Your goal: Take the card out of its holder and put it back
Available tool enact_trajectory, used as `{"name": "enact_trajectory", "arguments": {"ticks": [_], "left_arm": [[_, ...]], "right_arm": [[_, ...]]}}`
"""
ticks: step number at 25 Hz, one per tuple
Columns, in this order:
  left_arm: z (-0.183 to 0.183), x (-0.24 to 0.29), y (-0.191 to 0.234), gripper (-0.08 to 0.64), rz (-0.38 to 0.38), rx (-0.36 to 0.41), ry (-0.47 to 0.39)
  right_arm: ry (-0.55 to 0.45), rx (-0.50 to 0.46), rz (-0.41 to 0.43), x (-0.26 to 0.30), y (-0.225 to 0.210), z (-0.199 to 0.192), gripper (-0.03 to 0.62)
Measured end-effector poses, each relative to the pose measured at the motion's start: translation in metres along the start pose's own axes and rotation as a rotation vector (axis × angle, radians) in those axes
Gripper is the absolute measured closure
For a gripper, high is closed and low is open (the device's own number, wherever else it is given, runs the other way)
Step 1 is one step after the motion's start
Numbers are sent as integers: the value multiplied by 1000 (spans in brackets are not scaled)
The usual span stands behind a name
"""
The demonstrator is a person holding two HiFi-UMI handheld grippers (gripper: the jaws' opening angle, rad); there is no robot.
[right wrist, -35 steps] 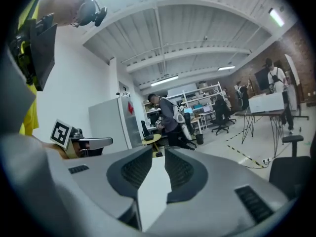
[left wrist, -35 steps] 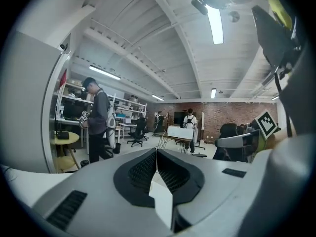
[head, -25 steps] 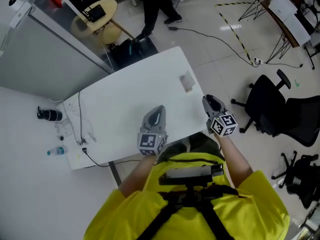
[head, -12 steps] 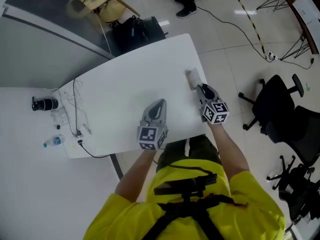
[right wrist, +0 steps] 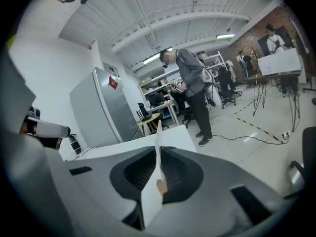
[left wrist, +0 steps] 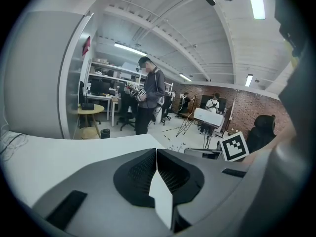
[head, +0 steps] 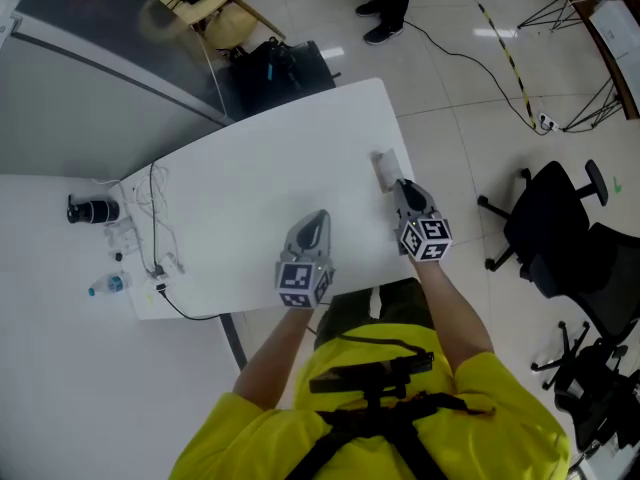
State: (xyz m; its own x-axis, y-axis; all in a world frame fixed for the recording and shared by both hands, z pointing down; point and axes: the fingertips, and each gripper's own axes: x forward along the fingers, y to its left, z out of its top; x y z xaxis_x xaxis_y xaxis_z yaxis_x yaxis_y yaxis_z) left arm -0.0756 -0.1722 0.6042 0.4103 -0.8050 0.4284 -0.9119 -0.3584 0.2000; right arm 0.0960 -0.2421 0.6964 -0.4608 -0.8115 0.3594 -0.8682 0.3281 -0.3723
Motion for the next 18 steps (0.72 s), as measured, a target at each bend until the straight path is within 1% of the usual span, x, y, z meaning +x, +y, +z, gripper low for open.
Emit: {"name": "enact_trajectory", "arguments": {"ticks": [5,9,11,14,18], "left_arm": [[-2,3,-2,557,-6,2,8],[7,-4,6,557,-9,13,-12],[13,-9,12,557,-5,12,-27],[19,-18,17,557,-3,10,-41],[31,-31,20,557,-12,5,-76]], "right_arm": [[-23,-19,-18,-11,1,8,571],[-31,-44,-44,-17,9,14,571],[-47,-55,-57,-21,15,26,571],[-93,-52,-50,-40,37,62,571],[-169,-103,-65,-70,67,134,571]]}}
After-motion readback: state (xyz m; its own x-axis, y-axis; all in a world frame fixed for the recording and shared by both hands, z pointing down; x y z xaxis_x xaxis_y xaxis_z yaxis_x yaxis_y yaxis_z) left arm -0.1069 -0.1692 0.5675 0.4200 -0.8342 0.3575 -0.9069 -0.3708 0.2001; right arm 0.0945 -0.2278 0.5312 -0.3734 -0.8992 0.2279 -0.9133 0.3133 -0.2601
